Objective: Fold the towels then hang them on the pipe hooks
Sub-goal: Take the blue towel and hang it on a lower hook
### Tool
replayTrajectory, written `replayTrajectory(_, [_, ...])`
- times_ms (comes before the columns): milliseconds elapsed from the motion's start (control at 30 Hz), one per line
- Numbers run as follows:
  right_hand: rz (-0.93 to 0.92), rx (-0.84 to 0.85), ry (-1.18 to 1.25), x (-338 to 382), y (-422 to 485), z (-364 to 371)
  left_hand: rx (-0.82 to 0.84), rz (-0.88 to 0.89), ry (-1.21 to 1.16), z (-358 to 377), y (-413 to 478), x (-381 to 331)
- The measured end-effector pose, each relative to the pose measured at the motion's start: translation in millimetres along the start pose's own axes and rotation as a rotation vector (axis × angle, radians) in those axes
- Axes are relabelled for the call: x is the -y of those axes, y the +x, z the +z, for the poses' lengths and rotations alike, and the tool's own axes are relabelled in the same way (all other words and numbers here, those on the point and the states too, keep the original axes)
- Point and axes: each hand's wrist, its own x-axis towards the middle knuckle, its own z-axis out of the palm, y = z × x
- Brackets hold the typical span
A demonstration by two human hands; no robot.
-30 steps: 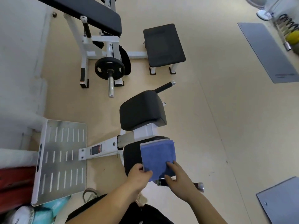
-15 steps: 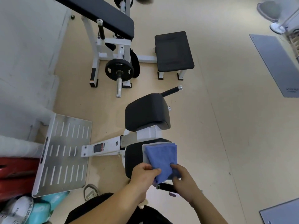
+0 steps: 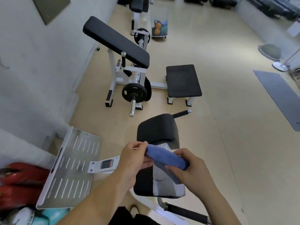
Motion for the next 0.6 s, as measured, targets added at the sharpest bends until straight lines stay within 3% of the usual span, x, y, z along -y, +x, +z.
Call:
replayTrajectory(100, [-0.141, 0.079, -0.103, 41.2, 18.5, 18.4, -0.138, 0.233, 0.216, -46.1, -9.2, -15.2])
replayTrajectory(200, [-0.291, 0.156, -0.131, 89.1, 37.1, 46.5, -0.115, 0.407, 0.342, -99.7, -24.1, -35.3])
replayTrajectory(300, [-0.396, 0.24, -0.178, 141.7, 54.2, 76.7, -0.027, 0.493, 0.408, -162.7, -38.9, -55.4])
replayTrajectory(400, [-0.452, 0.343, -0.204, 203.3, 67.3, 114.5, -0.044, 0.569, 0.677, -224.8, -46.7, -72.9])
replayTrajectory(600, [-0.531, 0.436, -0.152, 307.9, 80.0, 195.6, -0.199, 0.549, 0.583, -343.8, -58.9, -116.2])
